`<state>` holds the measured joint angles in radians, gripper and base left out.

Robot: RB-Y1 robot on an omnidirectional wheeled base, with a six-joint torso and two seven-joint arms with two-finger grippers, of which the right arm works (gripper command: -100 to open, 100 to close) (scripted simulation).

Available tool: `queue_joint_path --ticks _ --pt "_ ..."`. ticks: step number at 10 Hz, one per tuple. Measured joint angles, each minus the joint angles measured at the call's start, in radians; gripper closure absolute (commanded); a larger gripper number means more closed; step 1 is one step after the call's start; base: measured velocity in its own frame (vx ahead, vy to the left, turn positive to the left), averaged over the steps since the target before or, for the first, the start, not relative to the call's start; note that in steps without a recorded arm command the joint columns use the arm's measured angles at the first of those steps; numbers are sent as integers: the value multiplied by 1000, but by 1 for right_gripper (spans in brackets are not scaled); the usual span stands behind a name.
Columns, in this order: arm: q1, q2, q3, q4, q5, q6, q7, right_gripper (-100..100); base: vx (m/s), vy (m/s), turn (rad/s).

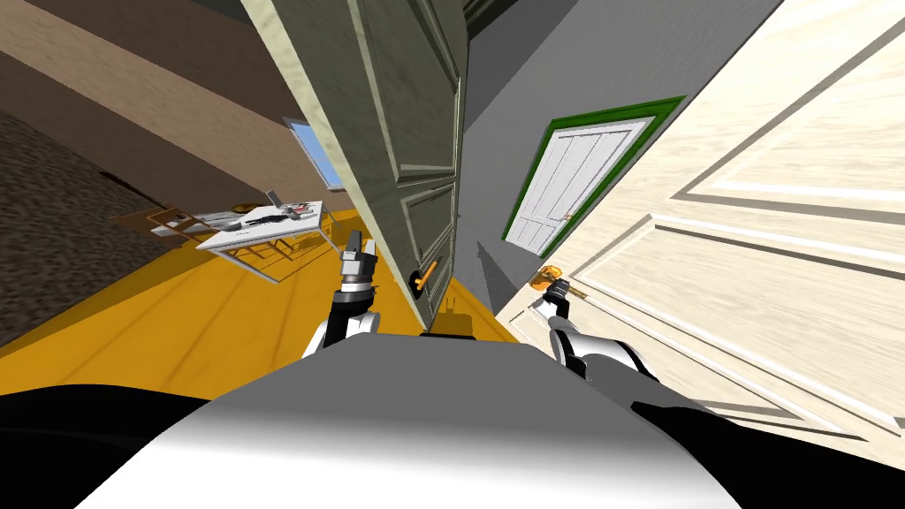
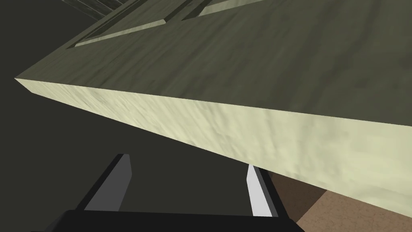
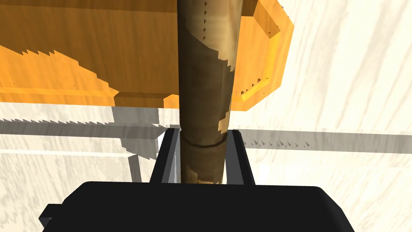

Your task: Pull the door open

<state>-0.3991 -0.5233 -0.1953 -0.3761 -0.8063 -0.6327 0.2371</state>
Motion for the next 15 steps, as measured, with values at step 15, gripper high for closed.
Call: queue_joint_path --ticks 15 --pt "-5 63 93 -119 104 65 -54 100 -197 0 40"
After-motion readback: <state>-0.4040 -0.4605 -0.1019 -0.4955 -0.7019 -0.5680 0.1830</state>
